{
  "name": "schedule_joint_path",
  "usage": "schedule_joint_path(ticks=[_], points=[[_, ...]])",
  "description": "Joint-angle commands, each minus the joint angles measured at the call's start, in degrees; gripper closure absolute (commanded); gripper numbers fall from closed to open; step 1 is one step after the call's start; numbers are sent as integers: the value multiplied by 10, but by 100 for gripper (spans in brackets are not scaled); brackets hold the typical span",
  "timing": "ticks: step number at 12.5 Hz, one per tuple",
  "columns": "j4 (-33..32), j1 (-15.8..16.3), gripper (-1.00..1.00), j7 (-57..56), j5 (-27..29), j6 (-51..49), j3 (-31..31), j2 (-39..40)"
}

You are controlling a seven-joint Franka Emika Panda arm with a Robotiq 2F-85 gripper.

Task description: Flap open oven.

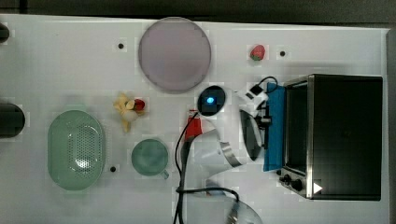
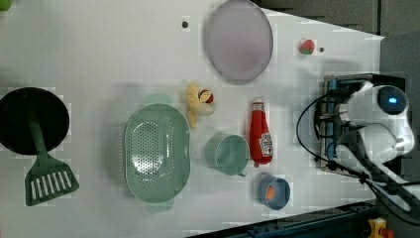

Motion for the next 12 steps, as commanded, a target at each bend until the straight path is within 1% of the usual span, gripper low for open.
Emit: schedule_joint_path(ticks=[1, 4, 6, 8, 12], points=[[2, 27, 65, 141, -50, 1, 10, 35], [11, 59, 65, 231, -120, -6, 10, 77], [20, 77, 65, 309, -151, -24, 10, 105], [33, 94, 65, 346, -183, -34, 10, 137], [63, 110, 65, 346, -190, -44, 10, 183]])
